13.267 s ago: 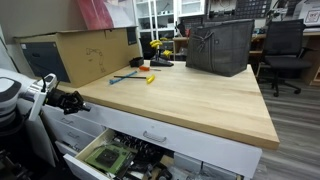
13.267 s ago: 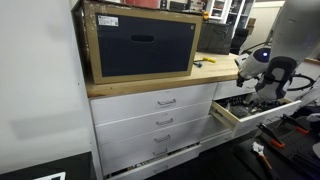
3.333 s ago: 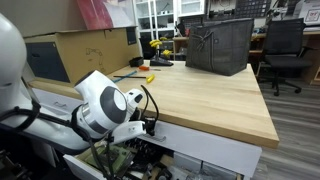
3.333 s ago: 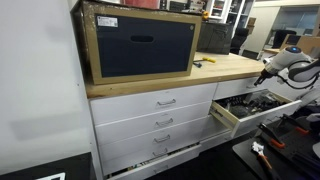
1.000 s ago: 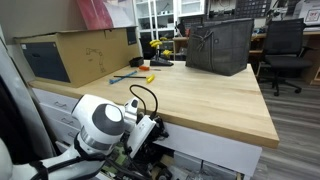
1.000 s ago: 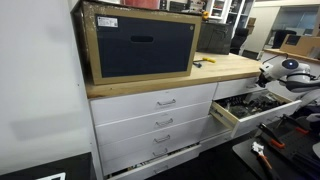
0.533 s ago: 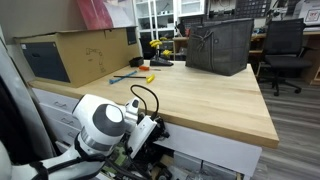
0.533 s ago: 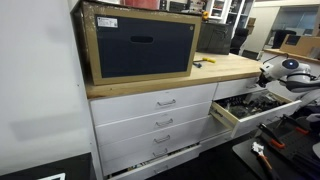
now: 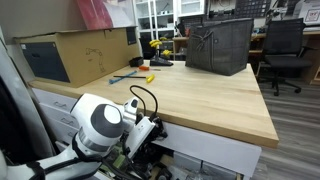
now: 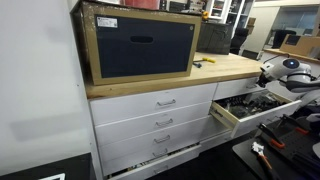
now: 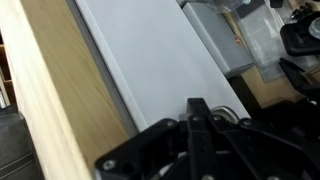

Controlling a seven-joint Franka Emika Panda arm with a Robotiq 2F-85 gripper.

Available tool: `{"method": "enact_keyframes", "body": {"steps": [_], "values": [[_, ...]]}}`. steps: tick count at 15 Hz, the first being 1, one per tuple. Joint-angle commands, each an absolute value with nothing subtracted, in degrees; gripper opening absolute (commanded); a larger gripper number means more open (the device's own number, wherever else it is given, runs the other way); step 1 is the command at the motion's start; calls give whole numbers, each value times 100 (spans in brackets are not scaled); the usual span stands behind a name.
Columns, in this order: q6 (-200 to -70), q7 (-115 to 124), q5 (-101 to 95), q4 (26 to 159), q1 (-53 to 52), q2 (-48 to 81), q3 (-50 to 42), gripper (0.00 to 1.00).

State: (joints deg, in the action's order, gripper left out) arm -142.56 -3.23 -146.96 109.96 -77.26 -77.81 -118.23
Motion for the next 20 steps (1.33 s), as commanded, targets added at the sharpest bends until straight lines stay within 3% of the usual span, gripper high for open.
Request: {"method": "enact_keyframes", "body": {"steps": [1, 20], "values": [[-14249, -376, -14812, 11398, -7711, -7956, -11559, 0], [-13950, -248, -15180, 10733, -8110, -8303, -11076, 0]]}}
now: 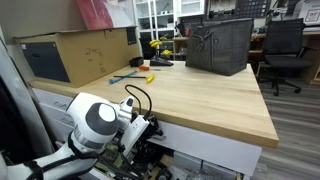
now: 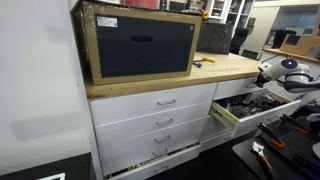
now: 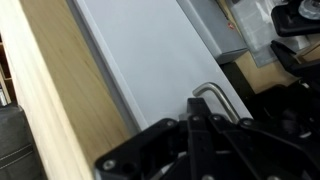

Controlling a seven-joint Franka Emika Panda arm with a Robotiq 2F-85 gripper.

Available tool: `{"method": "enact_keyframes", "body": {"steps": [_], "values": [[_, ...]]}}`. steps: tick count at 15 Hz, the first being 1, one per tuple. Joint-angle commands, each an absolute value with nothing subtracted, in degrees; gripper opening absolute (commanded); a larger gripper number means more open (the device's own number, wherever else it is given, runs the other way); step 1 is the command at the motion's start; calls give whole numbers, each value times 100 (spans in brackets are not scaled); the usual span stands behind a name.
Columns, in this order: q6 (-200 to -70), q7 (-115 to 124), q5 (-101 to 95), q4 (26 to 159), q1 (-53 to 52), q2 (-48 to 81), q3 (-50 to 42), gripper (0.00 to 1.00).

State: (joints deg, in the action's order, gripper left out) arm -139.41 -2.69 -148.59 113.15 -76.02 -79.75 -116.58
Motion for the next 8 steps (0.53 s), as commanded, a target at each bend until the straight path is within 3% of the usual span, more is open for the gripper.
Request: {"method": "enact_keyframes", "body": {"steps": [1, 8], "values": [[-13942, -249, -15180, 10689, -8114, -8309, -11075, 0], [-13683, 184, -15170, 10507, -8019, -8513, -11041, 0]]}}
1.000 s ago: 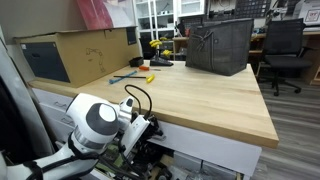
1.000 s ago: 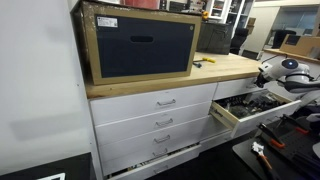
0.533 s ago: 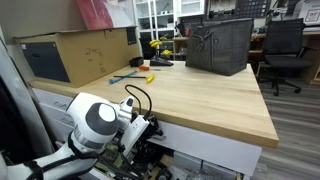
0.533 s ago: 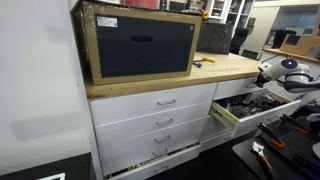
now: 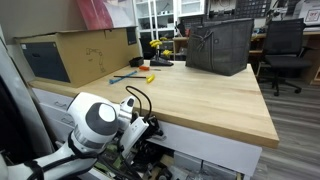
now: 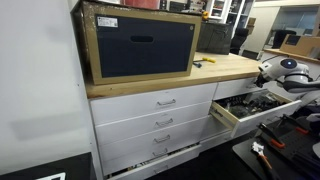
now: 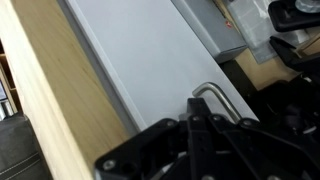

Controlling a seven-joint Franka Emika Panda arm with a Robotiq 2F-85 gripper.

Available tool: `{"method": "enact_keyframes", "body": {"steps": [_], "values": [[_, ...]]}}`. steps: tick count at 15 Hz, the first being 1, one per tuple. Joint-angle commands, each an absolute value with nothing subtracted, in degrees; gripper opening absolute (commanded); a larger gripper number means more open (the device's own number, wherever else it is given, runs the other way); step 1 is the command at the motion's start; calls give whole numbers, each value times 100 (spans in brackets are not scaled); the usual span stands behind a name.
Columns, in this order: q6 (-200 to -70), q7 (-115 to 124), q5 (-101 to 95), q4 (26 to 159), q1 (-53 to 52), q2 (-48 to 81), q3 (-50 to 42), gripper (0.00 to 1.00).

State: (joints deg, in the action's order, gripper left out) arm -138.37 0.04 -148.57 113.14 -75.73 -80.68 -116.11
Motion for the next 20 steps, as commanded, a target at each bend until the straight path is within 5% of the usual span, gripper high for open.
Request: {"method": "enact_keyframes", "body": {"steps": [1, 14, 15, 20], "values": [[-13648, 242, -15178, 10515, -8006, -8541, -11018, 0], [-13144, 785, -13850, 10829, -7957, -8398, -10769, 0], [-12989, 483, -13381, 10940, -7887, -8398, -10656, 26], [-12233, -983, -10973, 11686, -7311, -8001, -10107, 52]]}}
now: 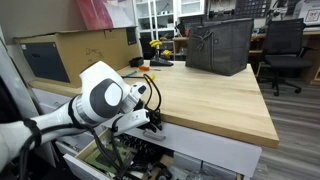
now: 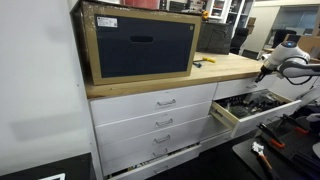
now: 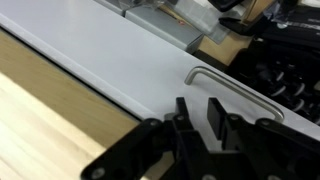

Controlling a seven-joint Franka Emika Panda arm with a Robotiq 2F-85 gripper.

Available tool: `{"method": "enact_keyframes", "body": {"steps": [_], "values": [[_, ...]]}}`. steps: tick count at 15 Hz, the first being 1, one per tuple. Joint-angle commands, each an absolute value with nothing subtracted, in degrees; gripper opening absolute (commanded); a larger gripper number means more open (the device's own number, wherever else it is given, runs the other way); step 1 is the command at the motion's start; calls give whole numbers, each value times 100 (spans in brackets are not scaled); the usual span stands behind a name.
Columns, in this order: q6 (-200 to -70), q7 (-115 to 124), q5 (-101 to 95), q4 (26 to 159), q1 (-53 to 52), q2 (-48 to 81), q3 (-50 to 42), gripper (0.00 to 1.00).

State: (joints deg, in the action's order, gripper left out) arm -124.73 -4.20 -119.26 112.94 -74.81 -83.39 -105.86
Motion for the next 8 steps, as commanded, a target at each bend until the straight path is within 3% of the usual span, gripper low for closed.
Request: {"method": "enact_keyframes", "body": {"steps": [1, 6, 8], "values": [[-12101, -1211, -10564, 11909, -7101, -7921, -9989, 62], [-11274, -2299, -8338, 13042, -6065, -7572, -9091, 100], [-10956, -2469, -7716, 13415, -5657, -7498, -8760, 100]]}}
